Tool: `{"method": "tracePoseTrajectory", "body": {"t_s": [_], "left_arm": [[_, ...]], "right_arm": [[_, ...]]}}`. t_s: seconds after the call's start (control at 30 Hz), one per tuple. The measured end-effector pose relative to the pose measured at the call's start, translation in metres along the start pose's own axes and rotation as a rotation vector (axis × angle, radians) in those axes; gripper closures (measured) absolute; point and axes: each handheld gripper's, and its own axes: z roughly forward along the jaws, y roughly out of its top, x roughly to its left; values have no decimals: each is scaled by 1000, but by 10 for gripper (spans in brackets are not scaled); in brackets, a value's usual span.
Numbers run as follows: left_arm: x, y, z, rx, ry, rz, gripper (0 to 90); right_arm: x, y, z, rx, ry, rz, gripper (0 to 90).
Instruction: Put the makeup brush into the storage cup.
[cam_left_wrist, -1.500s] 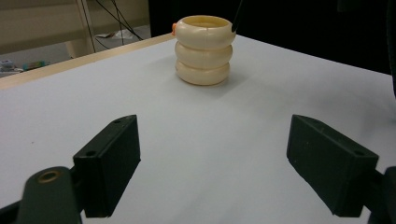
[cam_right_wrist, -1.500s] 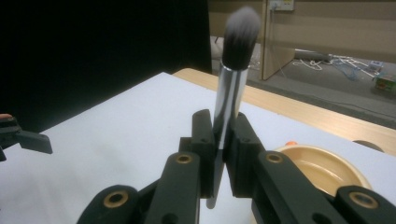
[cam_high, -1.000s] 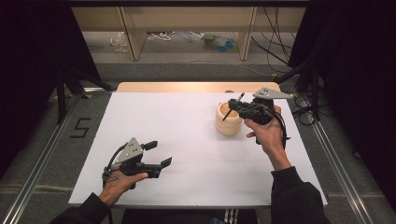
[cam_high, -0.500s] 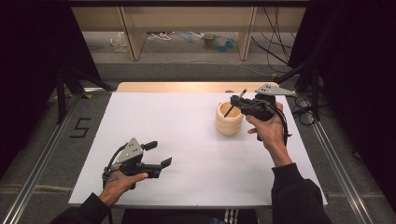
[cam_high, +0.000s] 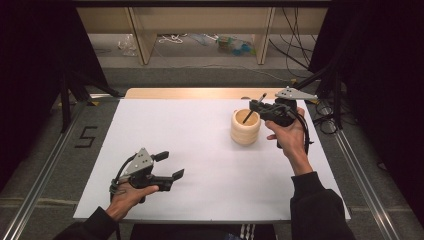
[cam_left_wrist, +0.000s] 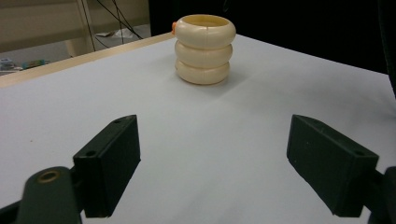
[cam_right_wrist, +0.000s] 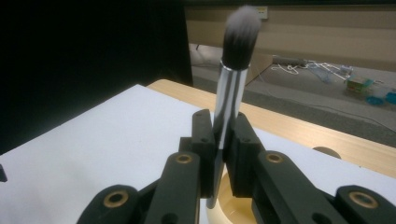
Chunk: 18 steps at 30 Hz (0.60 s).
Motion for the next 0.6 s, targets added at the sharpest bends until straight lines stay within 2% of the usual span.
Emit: {"method": "tracePoseTrajectory", "body": {"t_s": [0.03,0.07,0.13,0.17,0.2,0.33,0.6], "left_arm": [[0,0,0,5,4,1,170],[0,0,0,4,3,2,170],[-1,0,0,9,5,-5,170],[-1,0,0,8,7,-9,170],[-1,0,0,6,4,-9,170],[-1,0,1,4,3,-9,170],[-1,0,0,11,0,4,170]], "right_arm": [[-1,0,0,19,-2,0,834],[-3,0,2,-2,-6,-14,834],[-3,1,2,9,-5,-4,834],[-5,1,2,7,-16,-14,834],[-6,1,3,1,-6,-1,834],[-11,3,5,3,-27,-9,834],[-15,1,12,11,-33,9,834]]}}
